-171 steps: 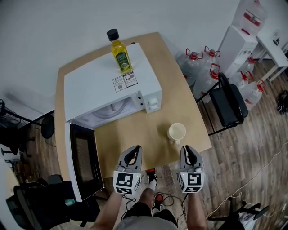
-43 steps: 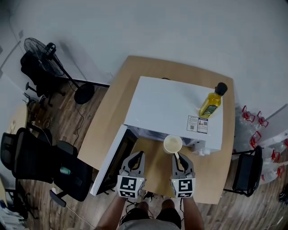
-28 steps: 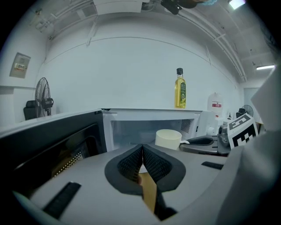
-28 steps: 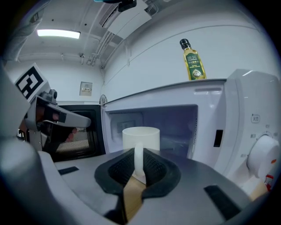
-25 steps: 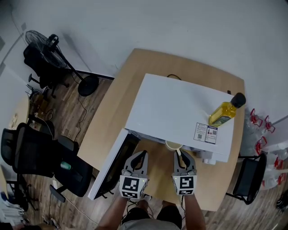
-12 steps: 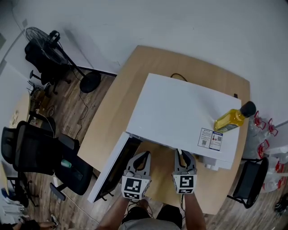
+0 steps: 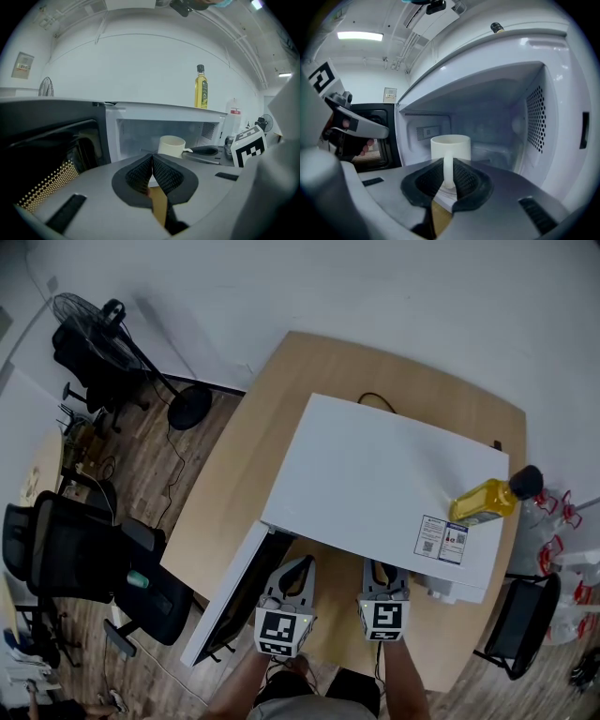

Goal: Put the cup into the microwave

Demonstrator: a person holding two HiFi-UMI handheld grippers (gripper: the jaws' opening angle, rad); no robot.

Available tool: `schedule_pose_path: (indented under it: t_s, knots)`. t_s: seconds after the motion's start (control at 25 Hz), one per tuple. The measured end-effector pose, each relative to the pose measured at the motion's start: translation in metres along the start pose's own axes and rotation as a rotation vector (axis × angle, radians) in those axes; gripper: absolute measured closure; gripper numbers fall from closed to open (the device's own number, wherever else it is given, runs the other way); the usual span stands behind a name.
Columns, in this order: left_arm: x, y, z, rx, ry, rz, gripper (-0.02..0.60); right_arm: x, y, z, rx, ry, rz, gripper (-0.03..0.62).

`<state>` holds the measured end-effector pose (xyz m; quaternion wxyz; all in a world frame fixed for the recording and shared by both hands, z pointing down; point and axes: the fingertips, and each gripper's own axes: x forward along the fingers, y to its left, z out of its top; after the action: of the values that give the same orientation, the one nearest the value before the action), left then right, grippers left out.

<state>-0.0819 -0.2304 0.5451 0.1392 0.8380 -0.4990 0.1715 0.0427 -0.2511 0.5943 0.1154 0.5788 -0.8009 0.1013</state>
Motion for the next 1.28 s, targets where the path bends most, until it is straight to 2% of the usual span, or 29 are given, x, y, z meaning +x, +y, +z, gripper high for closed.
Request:
schedule_pose_path:
  t_s: [0.56, 1.16, 1.2, 1.28]
  knots:
    - [0.007, 0.005, -0.001, -0.004, 0.001, 0.015, 0.558, 0.024, -0.007, 0.006, 0.016, -0.004, -0.004, 0.542]
    - [0.004, 0.004, -0.004, -0.003, 0.008, 0.02, 0.558, 0.023, -0.008, 0.006, 0.044, -0.012, 0.001, 0.537]
    - [0.003, 0.004, -0.005, -0.004, 0.008, 0.02, 0.558, 0.023, -0.008, 0.007, 0.054, -0.019, 0.005, 0.535]
    - [0.002, 0.004, -0.006, -0.006, 0.007, 0.021, 0.558, 0.022, -0.009, 0.009, 0.064, -0.026, 0.007, 0.483]
